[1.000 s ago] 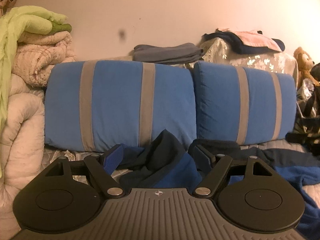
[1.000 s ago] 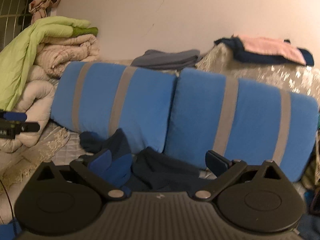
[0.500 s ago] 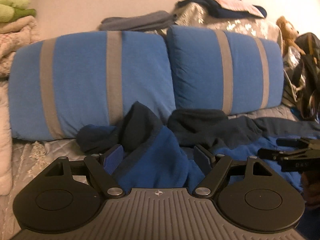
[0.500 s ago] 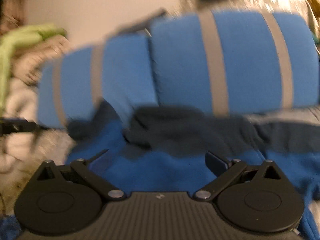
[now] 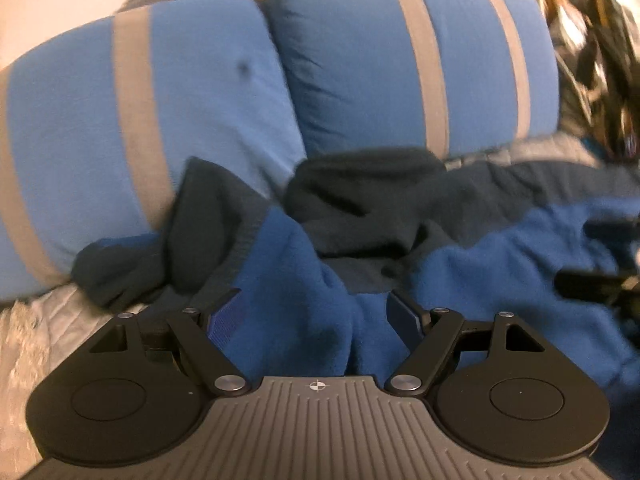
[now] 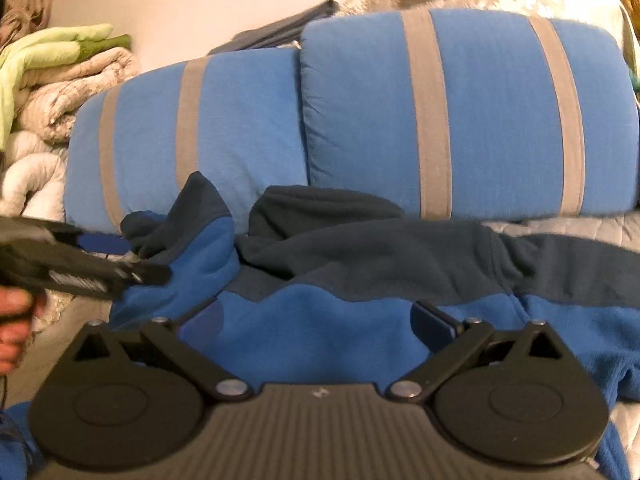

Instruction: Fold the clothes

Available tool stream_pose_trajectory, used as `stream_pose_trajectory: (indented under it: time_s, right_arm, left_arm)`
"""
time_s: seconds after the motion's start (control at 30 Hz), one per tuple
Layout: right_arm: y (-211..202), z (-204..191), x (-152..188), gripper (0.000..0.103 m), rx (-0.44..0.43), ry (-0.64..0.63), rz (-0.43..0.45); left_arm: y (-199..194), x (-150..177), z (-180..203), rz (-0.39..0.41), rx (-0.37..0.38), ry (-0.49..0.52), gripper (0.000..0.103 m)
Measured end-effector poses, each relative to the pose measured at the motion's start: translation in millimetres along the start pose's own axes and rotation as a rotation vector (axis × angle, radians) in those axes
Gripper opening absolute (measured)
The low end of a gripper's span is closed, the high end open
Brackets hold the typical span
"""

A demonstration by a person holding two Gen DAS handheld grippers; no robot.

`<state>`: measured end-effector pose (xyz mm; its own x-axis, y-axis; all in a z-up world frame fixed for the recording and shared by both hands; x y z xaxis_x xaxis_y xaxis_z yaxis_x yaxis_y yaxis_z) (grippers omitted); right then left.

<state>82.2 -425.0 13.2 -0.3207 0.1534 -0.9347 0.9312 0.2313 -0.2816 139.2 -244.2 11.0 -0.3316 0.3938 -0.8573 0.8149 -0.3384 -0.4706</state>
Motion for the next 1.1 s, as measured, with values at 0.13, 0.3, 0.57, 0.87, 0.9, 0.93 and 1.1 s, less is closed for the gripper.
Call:
stream_pose_trajectory:
  time_s: [0.13, 0.3, 0.57, 0.87, 0.9, 0.93, 1.1]
  right_arm:
    - [4, 11, -1, 0.102, 0.010, 0.077, -0.020]
    - [9, 22, -1, 0.102, 0.014, 0.145, -0.033]
    - [8, 24, -6, 0.102, 0.027, 0.154, -0.005]
    - [9, 25, -3, 0.102, 0.027, 0.157, -0.014]
    - [9, 24, -3, 0.102, 0.026, 0.158, -0.015]
    - [9, 24, -2, 0.102, 0.025, 0.159, -0.017]
    - [9, 25, 0, 0.102, 0.017, 0.170, -0.030]
  left_arm:
    - [25, 13, 8, -0.025, -0.029, 0.067, 0.075]
    - [38, 19, 8, -0.063, -0.081, 0.101, 0.022]
    - [-8, 16, -10, -0.035, -0.098, 0.012, 0.013]
    - [-79, 36, -52, -0.012, -0.229, 0.065, 0.011]
    - [-87, 39, -59, -0.011, -0.252, 0.059, 0.011]
    - [-94, 42, -66, -0.010, -0.275, 0.054, 0.010]
    - [-122, 64, -97, -0.050, -0.371, 0.015, 0.010]
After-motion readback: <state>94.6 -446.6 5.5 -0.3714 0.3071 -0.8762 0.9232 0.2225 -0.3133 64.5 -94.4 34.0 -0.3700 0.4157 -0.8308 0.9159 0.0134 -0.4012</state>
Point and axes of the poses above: each gripper's, at about its wrist camera, not at the fingertips, and y roughly the way its jaws point, z to its right, x to its underside, the point moved 8 cm from there along y, roughly the way its jaws point, and after that the axes turned 12 degrees about z, right-handed, at the moved point
